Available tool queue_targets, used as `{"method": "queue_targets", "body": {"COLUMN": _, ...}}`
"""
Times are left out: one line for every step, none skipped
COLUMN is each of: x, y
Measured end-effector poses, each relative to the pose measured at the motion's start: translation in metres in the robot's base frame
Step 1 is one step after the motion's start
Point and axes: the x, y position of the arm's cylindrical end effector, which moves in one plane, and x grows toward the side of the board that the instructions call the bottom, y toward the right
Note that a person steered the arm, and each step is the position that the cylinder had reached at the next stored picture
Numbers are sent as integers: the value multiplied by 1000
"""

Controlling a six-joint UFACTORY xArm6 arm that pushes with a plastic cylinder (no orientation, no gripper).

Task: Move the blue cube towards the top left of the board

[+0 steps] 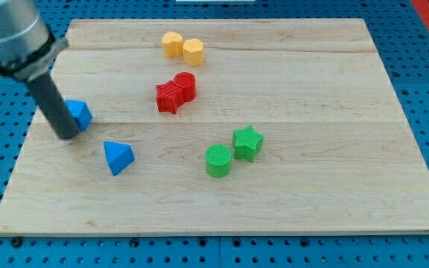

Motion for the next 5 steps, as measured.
{"method": "queue_targets", "body": {"x": -70, "y": 1}}
{"method": "queue_targets", "body": {"x": -115, "y": 1}}
{"method": "queue_targets", "body": {"x": -139, "y": 1}}
{"method": "queue_targets", "body": {"x": -152, "y": 1}}
{"method": "queue_targets", "body": {"x": -168, "y": 1}}
